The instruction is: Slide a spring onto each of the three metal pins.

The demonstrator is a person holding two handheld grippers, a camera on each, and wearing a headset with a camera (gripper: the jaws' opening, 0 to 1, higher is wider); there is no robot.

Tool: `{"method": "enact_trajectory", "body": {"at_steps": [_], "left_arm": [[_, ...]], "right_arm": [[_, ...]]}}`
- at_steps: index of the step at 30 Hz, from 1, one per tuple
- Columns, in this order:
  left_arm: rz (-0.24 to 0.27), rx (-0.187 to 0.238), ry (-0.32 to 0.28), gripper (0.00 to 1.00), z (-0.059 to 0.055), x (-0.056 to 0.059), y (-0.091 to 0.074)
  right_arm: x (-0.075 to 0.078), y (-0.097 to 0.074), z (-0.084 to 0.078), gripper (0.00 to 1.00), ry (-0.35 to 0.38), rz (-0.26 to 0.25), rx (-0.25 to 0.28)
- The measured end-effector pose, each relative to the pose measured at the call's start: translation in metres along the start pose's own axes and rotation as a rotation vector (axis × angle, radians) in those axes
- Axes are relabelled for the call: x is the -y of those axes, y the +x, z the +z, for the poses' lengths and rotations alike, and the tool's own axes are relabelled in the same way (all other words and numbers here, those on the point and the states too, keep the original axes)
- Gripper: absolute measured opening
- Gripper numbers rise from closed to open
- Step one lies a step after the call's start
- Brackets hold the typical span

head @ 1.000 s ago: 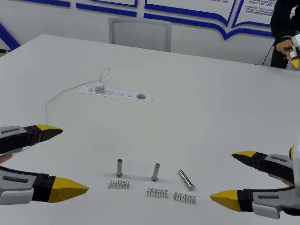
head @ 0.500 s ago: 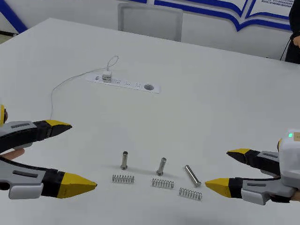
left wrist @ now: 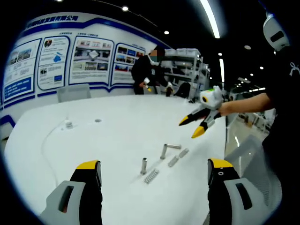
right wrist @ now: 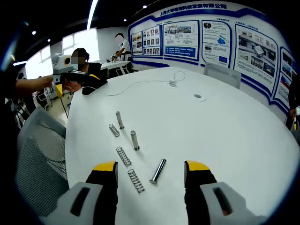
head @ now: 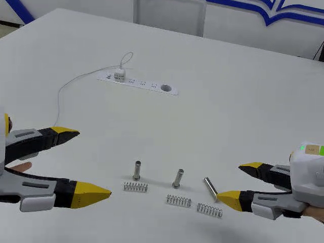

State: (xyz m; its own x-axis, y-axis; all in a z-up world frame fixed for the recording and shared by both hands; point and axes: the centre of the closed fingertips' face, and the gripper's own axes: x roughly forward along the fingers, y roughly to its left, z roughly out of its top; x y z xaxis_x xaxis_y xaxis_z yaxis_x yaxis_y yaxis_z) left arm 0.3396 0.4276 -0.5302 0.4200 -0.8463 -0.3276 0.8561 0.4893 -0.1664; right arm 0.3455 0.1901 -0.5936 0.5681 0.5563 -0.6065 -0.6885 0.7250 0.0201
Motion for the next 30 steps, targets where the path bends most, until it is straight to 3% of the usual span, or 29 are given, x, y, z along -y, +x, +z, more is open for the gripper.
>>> {"method": "enact_trajectory", "body": {"at_steps": [7,24,30], "left_arm": [[-0.001,-0.05,0.03,0.97,-0.011,0.002,0.003],[-0.019,-0.072,0.02,0.94,-0.019,0.007,0.0],[-0.01,-0.024,-0.005,0.93,-0.007,0.003,-0.002]], "right_arm": [[0.0,0.007,-0.009,0.56,-0.001,0.006,-0.033],[0.0,0.038,-0.02,0.53,0.018,-0.006,-0.078],[0.002,0.053,-0.024,0.48,0.035,-0.012,-0.089]]}}
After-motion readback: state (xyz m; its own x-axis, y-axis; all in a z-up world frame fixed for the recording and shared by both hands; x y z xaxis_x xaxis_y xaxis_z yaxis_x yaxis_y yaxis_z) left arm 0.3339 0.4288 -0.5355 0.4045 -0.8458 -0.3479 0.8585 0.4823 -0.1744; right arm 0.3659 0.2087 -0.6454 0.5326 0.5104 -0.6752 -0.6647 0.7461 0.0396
